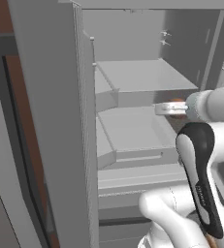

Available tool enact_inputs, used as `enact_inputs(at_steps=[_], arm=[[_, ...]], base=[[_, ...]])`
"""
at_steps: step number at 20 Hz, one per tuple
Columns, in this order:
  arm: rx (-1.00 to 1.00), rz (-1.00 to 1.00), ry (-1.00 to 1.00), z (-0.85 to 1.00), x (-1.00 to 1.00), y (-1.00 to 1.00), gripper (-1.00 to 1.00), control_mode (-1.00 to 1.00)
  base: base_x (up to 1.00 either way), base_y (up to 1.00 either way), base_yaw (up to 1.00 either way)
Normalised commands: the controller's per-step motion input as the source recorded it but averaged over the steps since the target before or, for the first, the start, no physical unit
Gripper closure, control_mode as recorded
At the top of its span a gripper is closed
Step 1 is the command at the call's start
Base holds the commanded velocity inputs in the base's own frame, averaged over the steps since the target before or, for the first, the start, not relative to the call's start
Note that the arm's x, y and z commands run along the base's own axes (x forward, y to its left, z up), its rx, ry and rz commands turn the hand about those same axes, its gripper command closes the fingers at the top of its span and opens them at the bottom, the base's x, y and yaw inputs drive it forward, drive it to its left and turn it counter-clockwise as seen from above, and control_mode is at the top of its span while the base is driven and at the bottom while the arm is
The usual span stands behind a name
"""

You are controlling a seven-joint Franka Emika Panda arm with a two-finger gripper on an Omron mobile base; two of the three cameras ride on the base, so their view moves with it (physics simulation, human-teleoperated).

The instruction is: Take the cheese, chicken drumstick, and onion from the fridge and place them on the plate on the dining counter to create an appetizer plate.

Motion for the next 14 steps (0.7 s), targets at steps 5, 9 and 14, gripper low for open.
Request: enact_inputs(at_steps=[5,9,14], arm=[[-0.02,0.06,0.18,0.09,-0.85,0.13,1.0,-1.0],[-0.06,-0.06,0.34,0.0,-0.85,0.15,1.0,-1.0],[-0.01,-0.03,0.08,0.0,-0.39,0.0,1.0,1.0]], base=[[0.0,0.0,0.0],[0.0,0.0,0.0],[-0.6,0.0,-0.01]])
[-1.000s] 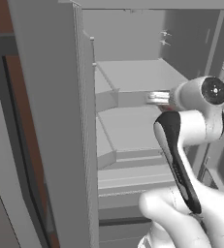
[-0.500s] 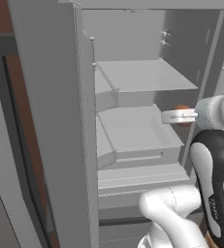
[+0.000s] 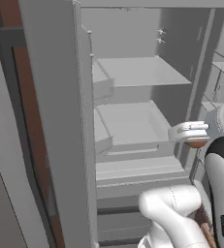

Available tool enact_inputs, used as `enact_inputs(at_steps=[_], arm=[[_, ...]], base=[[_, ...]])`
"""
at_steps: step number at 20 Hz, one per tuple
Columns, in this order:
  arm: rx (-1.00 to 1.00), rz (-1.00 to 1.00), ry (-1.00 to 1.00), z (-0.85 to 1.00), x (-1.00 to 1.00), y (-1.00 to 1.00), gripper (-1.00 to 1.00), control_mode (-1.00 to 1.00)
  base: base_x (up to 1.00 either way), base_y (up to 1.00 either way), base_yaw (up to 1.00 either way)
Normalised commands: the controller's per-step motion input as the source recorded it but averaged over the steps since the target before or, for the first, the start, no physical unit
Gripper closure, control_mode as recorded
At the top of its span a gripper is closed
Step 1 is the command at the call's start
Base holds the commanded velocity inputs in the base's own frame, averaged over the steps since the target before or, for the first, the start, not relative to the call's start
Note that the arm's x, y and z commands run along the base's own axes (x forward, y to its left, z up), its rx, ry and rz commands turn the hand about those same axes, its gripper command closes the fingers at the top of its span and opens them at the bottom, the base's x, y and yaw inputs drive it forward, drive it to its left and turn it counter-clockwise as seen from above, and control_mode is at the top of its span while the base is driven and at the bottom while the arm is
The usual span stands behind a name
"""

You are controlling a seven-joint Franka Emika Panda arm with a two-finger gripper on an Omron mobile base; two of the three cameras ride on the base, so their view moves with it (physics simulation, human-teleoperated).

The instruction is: Take the cheese, chicken drumstick, and onion from the fridge and place them on the plate on the dining counter to create an appetizer plate.

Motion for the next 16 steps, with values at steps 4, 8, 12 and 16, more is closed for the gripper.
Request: enact_inputs(at_steps=[4,8,12,16], arm=[[0.0,0.0,0.0,0.0,0.0,0.0,1.0,1.0],[0.0,0.0,0.0,0.0,0.0,0.0,1.0,1.0],[0.0,0.0,0.0,0.0,0.0,0.0,1.0,1.0],[0.0,0.0,0.0,0.0,0.0,0.0,1.0,1.0]], base=[[-1.0,0.01,0.09],[-1.0,0.24,0.28],[-0.97,0.49,0.51],[-0.52,0.63,0.69]])
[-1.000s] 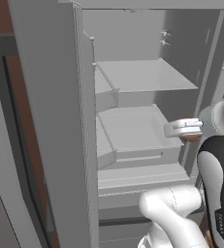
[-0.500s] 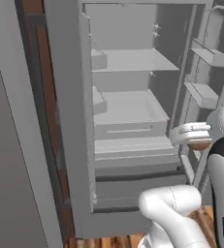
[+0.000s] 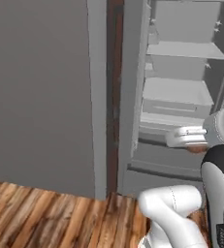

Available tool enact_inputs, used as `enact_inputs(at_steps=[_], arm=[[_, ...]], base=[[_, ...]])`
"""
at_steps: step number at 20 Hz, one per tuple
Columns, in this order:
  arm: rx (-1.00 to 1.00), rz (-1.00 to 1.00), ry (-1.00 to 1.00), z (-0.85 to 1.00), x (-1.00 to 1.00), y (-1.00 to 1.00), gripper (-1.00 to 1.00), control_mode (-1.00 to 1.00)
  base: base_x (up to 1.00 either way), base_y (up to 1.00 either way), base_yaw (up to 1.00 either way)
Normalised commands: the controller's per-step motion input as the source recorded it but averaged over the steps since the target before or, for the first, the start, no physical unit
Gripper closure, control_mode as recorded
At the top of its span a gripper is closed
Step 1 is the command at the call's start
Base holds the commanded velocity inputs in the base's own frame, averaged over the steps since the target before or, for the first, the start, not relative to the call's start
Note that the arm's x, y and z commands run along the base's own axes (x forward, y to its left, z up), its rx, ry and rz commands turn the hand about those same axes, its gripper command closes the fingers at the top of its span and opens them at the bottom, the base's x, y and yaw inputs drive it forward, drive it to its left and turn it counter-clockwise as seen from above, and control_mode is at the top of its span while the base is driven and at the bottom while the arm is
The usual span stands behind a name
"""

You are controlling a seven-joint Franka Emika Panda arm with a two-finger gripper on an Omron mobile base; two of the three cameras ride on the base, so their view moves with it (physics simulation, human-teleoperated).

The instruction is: Take the cheese, chicken drumstick, and onion from the fridge and place them on the plate on the dining counter to create an appetizer plate.

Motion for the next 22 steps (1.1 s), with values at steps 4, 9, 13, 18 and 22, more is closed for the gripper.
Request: enact_inputs(at_steps=[4,9,13,18,22], arm=[[0.0,0.0,0.0,0.0,0.0,0.0,1.0,1.0],[0.0,0.0,0.0,0.0,0.0,0.0,1.0,1.0],[0.0,0.0,0.0,0.0,0.0,0.0,1.0,1.0],[0.0,0.0,0.0,0.0,0.0,0.0,1.0,1.0],[0.0,0.0,0.0,0.0,0.0,0.0,1.0,1.0]], base=[[-0.01,0.61,0.86],[0.12,0.56,0.8],[0.89,0.13,0.66],[1.0,0.02,0.52],[1.0,0.0,0.39]])
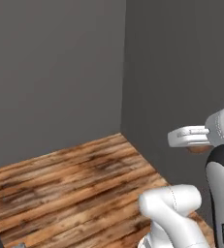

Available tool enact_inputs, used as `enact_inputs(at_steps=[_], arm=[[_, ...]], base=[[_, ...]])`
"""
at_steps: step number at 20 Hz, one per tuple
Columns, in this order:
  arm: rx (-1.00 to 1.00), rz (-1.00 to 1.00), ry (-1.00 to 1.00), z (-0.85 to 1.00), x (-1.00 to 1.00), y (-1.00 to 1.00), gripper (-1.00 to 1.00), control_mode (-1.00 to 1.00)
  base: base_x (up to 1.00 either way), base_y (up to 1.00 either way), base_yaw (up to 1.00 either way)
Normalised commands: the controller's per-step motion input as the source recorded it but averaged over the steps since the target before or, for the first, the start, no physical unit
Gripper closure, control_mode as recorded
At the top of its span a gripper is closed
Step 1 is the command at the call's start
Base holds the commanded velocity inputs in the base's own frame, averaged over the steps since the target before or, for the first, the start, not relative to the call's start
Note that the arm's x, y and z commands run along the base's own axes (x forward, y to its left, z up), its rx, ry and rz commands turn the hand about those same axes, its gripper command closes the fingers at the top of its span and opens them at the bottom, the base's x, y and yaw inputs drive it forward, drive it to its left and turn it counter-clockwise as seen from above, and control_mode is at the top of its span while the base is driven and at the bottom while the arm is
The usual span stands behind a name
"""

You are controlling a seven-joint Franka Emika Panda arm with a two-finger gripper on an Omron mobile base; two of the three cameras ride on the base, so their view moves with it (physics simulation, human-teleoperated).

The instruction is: Take the cheese, chicken drumstick, and onion from the fridge and place them on the plate on the dining counter to create an appetizer plate.

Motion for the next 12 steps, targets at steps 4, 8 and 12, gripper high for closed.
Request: enact_inputs(at_steps=[4,8,12], arm=[[0.0,0.0,0.0,0.0,0.0,0.0,1.0,1.0],[0.0,0.0,0.0,0.0,0.0,0.0,1.0,1.0],[0.0,0.0,0.0,0.0,0.0,0.0,1.0,1.0]], base=[[1.0,-0.02,0.56],[1.0,-0.12,0.71],[1.0,-0.13,0.78]])
